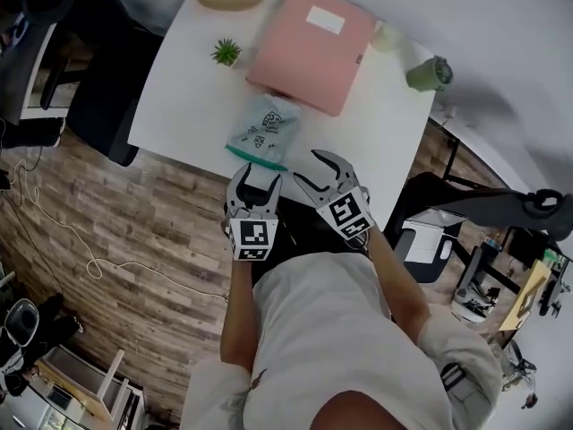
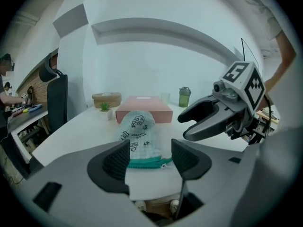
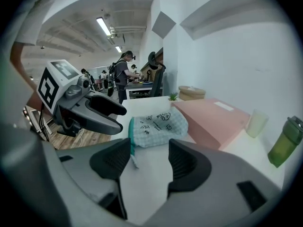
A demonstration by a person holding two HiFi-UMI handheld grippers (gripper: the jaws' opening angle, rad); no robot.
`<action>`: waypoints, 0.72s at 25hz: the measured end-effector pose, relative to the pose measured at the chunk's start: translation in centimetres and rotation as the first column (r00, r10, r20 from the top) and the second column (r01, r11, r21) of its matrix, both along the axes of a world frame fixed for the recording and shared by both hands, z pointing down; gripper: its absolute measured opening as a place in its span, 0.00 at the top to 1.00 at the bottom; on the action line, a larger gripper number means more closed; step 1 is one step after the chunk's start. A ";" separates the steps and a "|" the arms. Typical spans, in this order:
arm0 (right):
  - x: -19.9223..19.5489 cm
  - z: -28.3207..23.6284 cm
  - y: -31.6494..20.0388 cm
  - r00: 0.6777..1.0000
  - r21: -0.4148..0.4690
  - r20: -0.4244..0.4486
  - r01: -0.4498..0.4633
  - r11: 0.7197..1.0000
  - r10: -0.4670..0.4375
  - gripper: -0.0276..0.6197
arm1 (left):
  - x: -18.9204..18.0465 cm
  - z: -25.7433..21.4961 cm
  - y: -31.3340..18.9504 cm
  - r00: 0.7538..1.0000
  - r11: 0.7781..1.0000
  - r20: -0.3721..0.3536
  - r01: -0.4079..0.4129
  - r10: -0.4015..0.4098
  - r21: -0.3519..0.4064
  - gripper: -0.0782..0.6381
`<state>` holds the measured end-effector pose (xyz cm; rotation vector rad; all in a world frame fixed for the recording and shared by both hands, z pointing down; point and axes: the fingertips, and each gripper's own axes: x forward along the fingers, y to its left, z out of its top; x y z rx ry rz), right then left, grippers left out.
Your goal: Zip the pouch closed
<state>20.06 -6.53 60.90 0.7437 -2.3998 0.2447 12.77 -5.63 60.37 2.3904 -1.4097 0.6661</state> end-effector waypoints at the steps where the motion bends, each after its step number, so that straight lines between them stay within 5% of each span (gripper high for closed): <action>1: -0.1 0.3 0.2 1.000 -0.005 -0.002 0.009 1.000 -0.009 0.57 | 0.1 0.6 0.3 1.000 1.000 0.000 0.001 -0.001 -0.014 0.52; 4: -0.4 1.4 0.6 0.999 -0.015 -0.014 0.045 0.999 -0.045 0.68 | 0.4 2.3 1.0 1.000 0.999 0.000 0.002 -0.002 -0.052 0.53; 18: -2.2 5.0 1.7 0.983 -0.070 -0.054 0.172 0.983 -0.176 0.85 | 1.9 6.3 2.4 0.999 0.988 0.013 -0.046 0.049 -0.150 0.62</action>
